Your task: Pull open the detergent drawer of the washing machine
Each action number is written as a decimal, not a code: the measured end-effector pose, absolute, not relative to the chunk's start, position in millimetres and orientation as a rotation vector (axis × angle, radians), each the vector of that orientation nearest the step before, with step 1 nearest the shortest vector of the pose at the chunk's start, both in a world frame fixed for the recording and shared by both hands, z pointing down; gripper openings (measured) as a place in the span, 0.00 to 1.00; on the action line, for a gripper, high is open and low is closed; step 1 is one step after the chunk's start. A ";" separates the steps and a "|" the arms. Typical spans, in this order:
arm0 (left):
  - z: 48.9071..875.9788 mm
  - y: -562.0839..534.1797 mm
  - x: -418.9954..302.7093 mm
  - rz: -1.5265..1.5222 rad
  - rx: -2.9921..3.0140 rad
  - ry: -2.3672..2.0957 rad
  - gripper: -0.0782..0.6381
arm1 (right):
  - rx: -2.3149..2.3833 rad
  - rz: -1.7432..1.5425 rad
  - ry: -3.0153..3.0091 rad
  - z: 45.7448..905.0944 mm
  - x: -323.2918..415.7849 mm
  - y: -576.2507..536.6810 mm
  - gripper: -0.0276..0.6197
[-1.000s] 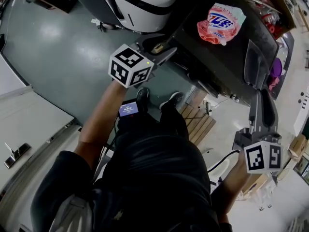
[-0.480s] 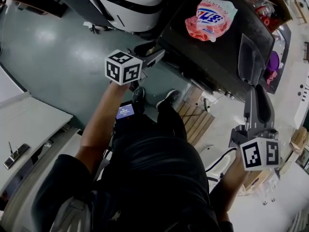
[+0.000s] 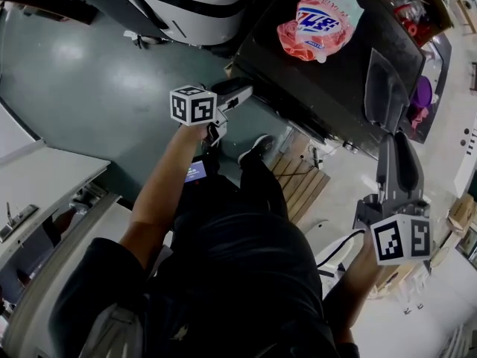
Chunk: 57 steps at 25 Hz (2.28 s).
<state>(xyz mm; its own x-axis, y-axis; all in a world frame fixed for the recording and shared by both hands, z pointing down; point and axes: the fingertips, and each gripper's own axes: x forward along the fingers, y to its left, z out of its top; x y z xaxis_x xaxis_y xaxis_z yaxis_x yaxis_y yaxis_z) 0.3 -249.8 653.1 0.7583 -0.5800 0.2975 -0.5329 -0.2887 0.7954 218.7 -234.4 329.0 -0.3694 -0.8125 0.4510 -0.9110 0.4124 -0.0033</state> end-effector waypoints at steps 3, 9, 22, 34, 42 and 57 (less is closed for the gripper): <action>675.7 -249.6 9.0 -0.072 1.911 -0.831 0.42 | 1.471 0.364 -2.291 332.8 223.8 -237.8 0.16; 706.5 -253.3 27.6 -0.117 1.880 -0.820 0.45 | 1.464 0.388 -2.275 342.5 238.6 -240.5 0.16; 703.1 -267.2 46.1 -0.421 1.889 -0.710 0.56 | 1.431 0.447 -2.252 367.7 258.5 -248.7 0.16; 710.9 -281.9 51.0 -0.597 1.851 -0.655 0.61 | 1.430 0.508 -2.201 395.1 282.4 -244.9 0.16; 700.1 -289.0 58.0 -0.852 1.829 -0.428 0.62 | 1.402 0.559 -2.146 421.2 295.2 -240.9 0.16; 694.4 -261.7 38.9 -1.057 1.657 -0.517 0.63 | 1.401 0.633 -2.112 446.1 300.8 -235.7 0.16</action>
<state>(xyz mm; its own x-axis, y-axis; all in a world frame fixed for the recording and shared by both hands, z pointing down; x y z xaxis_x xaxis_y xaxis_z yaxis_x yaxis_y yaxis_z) 38.9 -261.7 694.4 0.5153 -0.7654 -0.3854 0.1657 -0.3522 0.9211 300.8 -235.7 446.1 -0.3271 -0.6855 0.6505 -0.9303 0.3546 -0.0940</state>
